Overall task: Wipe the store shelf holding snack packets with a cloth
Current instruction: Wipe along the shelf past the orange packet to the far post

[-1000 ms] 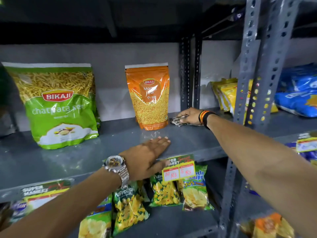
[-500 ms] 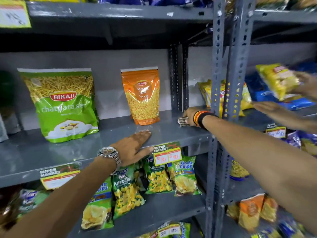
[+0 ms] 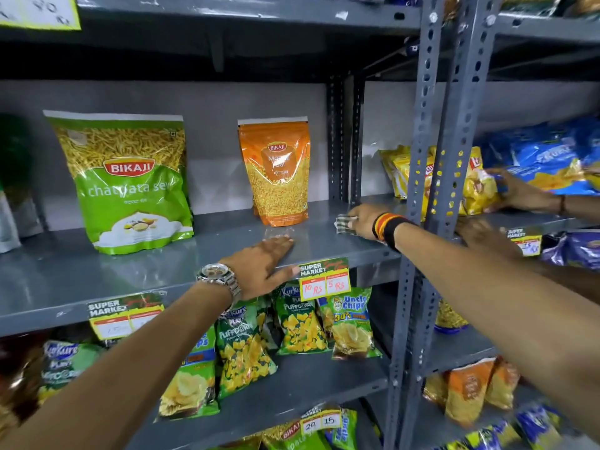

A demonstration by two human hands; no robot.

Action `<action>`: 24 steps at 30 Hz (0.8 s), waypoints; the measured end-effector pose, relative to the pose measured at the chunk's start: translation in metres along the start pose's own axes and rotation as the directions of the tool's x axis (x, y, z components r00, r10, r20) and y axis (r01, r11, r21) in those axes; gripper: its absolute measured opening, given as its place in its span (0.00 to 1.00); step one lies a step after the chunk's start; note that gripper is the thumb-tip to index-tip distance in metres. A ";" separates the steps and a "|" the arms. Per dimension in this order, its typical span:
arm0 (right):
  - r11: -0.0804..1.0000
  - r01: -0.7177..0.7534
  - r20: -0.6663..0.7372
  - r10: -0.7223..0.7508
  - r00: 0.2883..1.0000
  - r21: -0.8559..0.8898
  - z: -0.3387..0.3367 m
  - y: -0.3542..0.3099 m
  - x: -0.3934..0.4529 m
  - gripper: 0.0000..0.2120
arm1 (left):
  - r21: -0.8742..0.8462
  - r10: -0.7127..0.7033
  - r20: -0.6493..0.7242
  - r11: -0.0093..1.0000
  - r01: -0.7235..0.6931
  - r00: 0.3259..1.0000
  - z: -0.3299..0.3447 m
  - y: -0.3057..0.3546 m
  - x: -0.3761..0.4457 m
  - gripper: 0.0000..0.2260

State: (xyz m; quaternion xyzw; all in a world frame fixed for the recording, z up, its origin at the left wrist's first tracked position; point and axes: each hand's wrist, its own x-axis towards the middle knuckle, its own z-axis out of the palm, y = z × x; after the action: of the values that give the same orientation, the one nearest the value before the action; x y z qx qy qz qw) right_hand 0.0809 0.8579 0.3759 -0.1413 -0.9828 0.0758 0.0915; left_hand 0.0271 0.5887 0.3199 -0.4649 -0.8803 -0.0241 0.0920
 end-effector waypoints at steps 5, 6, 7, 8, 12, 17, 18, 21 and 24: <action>0.979 0.167 0.077 -0.177 0.981 0.120 -0.004 -0.012 -0.024 0.20 | -0.010 0.018 0.006 1.000 -0.018 1.000 -0.001 0.001 -0.002 0.36; 0.979 0.153 0.053 -0.162 0.985 0.137 -0.010 -0.009 -0.020 0.20 | -0.023 0.015 0.014 1.000 -0.015 1.000 -0.001 -0.001 -0.002 0.36; 0.980 0.135 0.010 -0.138 0.990 0.148 -0.016 -0.006 -0.013 0.20 | -0.038 0.008 0.016 0.999 -0.007 1.000 -0.003 -0.003 -0.004 0.36; 0.981 0.122 -0.032 -0.119 0.992 0.153 -0.020 -0.004 -0.004 0.19 | -0.051 -0.001 0.009 0.999 0.002 1.000 -0.004 -0.008 -0.006 0.37; 0.972 0.160 -0.025 -0.158 0.987 0.169 -0.018 -0.007 0.032 0.18 | -0.045 -0.019 0.007 0.999 0.020 1.000 -0.004 -0.029 -0.021 0.44; 0.972 0.188 0.080 -0.201 0.976 0.140 0.002 -0.028 0.060 0.17 | -0.034 -0.017 -0.034 0.999 0.016 0.999 0.003 -0.031 -0.022 0.39; 0.975 0.187 0.098 -0.199 0.975 0.120 0.008 -0.030 0.066 0.17 | -0.031 -0.022 -0.034 0.999 0.021 0.999 0.003 -0.030 -0.022 0.38; 0.977 0.201 0.116 -0.208 0.971 0.064 0.019 -0.032 0.072 0.18 | -0.024 -0.026 -0.034 0.999 0.025 0.999 0.003 -0.032 -0.022 0.38; 0.956 0.288 0.130 -0.292 0.947 0.055 0.013 -0.030 0.048 0.19 | -0.026 -0.015 -0.041 1.000 0.014 0.999 0.004 -0.035 -0.021 0.46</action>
State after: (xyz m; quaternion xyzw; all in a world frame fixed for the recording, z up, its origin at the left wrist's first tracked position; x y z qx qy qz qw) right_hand 0.0246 0.8415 0.3760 0.0119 -0.9954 0.0882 0.0363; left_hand 0.0097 0.5524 0.3134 -0.4591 -0.8811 -0.0454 0.1040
